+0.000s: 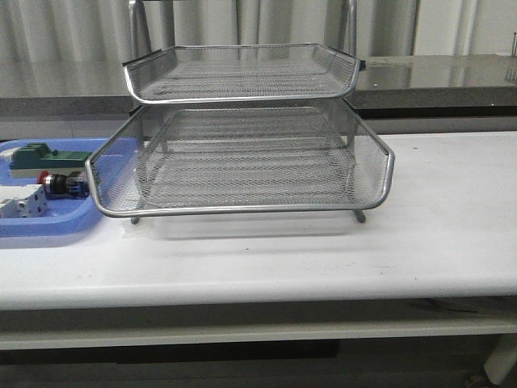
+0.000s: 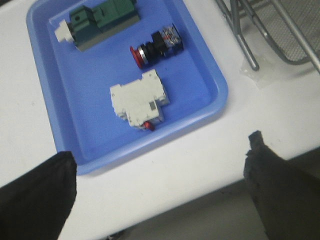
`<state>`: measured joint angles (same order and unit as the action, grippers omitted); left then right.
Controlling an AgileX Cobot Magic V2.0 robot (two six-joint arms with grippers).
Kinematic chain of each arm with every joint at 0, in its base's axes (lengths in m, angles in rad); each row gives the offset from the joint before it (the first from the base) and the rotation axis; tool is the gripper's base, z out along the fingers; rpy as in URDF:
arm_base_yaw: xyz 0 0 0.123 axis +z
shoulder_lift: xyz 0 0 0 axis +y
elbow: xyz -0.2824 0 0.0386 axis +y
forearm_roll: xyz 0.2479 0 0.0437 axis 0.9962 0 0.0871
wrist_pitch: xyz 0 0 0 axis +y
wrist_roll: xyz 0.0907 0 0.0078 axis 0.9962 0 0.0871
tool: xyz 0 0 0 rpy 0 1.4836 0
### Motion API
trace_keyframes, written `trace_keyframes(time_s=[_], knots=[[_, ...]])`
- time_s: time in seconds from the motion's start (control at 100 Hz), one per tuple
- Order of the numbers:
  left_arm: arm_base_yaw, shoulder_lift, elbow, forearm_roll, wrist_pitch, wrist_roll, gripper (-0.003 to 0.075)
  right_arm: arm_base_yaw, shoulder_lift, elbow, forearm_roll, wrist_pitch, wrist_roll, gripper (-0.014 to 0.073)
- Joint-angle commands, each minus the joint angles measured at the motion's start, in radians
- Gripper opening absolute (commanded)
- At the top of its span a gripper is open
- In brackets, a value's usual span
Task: Place button on rack with both arms
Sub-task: 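Release the tray and withdraw the right gripper, then lower the left gripper onto the red push button in the blue tray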
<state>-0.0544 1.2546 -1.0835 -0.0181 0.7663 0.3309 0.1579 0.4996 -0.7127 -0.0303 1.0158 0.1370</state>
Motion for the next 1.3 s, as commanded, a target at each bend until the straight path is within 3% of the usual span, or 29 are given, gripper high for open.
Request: trace_keyframes(time_s=[0.0, 0.72, 0.92, 1.29], knots=[[0.002, 0.033, -0.078, -0.006, -0.087, 0.025, 0.0638, -0.001, 0.004, -0.024, -0.018, -0.056, -0.003, -0.0066], [0.002, 0.807, -0.891, -0.006, 0.276, 0.230, 0.0638, -0.001, 0.004, -0.024, -0.018, -0.056, -0.003, -0.0066], [0.002, 0.903, -0.980, -0.008, 0.319, 0.299, 0.0638, -0.001, 0.004, -0.024, -0.018, -0.055, -0.003, -0.0066], [0.002, 0.983, -0.983, -0.005, 0.279, 0.394, 0.0638, -0.001, 0.004, -0.024, -0.018, -0.055, -0.003, -0.0066]])
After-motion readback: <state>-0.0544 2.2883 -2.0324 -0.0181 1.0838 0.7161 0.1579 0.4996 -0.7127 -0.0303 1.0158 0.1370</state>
